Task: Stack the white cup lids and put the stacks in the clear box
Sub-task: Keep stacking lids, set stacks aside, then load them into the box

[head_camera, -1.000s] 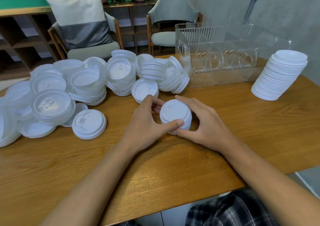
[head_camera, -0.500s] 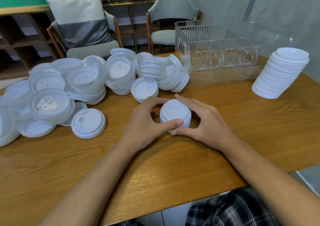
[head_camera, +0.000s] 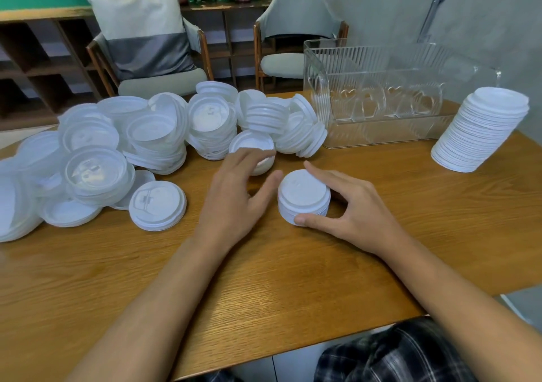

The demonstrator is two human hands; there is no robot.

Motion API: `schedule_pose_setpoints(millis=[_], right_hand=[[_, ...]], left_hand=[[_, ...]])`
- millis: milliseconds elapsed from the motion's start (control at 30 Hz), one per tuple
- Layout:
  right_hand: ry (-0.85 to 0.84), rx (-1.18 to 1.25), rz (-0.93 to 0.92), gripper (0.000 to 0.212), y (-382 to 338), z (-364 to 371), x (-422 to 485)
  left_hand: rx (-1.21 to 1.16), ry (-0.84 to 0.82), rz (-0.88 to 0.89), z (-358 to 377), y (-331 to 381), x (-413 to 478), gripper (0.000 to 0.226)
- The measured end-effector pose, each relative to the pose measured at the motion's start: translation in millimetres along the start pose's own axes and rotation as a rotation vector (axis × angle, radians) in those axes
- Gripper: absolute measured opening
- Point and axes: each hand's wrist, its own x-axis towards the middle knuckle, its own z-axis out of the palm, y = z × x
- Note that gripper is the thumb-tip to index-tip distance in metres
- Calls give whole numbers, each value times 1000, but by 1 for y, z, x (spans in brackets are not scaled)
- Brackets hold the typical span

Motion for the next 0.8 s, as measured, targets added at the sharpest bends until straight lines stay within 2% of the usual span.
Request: schedule_pose_setpoints(millis=[67, 167, 300, 800], right_hand=[[-9, 5, 8, 95, 0, 0, -1], [-10, 5, 12, 94, -1, -1, -1], [-6, 10, 15, 93, -1, -1, -1], [-3, 16, 28, 94, -2, -1, 0]], left_hand=[[143, 7, 18, 2, -12, 3, 44], [217, -23, -13, 5, -20, 3, 45], [221, 54, 0, 0, -23, 6, 28], [152, 109, -101, -5, -17, 6, 27]])
